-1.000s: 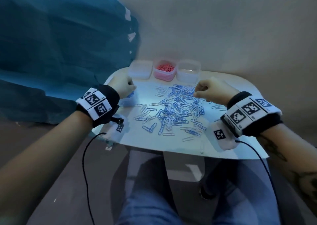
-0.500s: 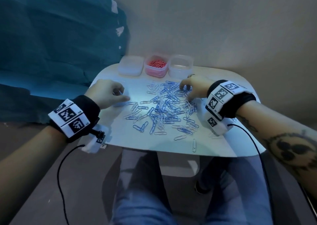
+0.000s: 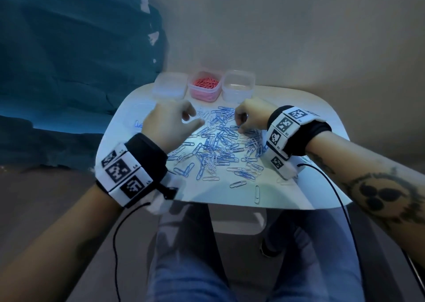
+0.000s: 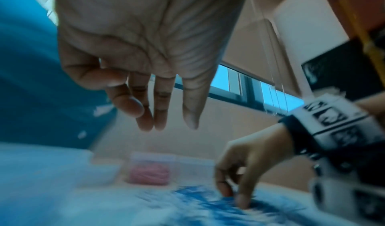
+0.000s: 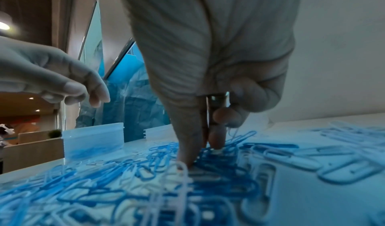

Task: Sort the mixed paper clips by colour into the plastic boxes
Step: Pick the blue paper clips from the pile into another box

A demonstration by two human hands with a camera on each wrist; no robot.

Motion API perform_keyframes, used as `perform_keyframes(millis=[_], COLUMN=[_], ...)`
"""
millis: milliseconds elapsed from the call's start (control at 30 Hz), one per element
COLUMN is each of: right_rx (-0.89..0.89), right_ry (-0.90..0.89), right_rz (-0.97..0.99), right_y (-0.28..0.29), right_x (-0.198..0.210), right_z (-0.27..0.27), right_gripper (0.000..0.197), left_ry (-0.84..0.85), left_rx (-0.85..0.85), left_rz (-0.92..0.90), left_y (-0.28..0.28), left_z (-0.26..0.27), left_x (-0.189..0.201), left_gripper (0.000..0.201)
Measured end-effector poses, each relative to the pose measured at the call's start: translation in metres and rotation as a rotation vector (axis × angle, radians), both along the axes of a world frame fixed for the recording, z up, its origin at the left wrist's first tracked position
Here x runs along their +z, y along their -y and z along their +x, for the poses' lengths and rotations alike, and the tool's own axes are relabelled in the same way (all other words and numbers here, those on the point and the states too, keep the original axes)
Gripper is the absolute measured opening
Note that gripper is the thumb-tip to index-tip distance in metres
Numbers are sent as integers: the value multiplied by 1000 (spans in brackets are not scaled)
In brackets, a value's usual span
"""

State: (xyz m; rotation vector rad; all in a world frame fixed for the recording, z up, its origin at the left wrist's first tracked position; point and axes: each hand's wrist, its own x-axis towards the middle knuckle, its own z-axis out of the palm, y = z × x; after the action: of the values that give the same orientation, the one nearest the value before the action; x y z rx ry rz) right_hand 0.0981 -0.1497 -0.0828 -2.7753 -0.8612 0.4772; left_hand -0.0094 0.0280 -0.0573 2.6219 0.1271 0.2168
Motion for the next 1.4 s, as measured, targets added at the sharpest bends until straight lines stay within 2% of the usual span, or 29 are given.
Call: perform_keyframes(millis=[167,333,400,467,533,633,667,733,800,900,967,1033,1067,1133,1267,1333,1400], right_rx=[41,60,60,49,4,-123,-165,-198,-163,-78,-164,-274,-298,-263,-97,-45,-52], right_ry=[57,84,83,64,-21,-252,-337,-497,-584,-540,-428,-358,-338,-283,-75,8,-40], right_rz=[-22,-60,-79,-61,36,324,404,552,606,624,763,918,931,787,507,373,342], right_y=[-1,-6,-7,-7,-3,11,14,18,15,11,19,32,37,38,19,13,12], right_x=[0,1,0,-2,0,16,22,29,32,38,43,47,47,48,40,35,36], right_z=[-3,-1,1,3,5,0,-4,-15,-28,-44,-44,-41,-42,-51,-68,-69,-70], right_gripper=[17,19,18,17,16,3,9,17,17,5,13,9,7,5,14,10,9], left_ry=[-31,-35,-62,-88,-119,-111,-109,-128,-146,-96,-67,-73,-83,-68,-11,0,7], left_rx=[-41,-2,26,84,178,304,314,280,233,202,201,139,109,82,40,34,49], left_rz=[-169,-299,-425,-648,-957,-1491,-1639,-1867,-2065,-2301,-2398,-2452,-2450,-2426,-2420,-2425,-2435], left_y=[25,38,42,46,51,62,65,74,84,95,94,89,86,83,85,87,88], left_z=[1,-1,-2,-1,-1,1,3,6,8,7,5,2,2,2,2,0,-1], left_x=[-18,-28,-31,-32,-32,-30,-30,-30,-27,-24,-26,-29,-31,-33,-33,-33,-35], left_gripper=[19,15,16,16,19,25,28,38,47,50,46,46,48,51,52,49,47])
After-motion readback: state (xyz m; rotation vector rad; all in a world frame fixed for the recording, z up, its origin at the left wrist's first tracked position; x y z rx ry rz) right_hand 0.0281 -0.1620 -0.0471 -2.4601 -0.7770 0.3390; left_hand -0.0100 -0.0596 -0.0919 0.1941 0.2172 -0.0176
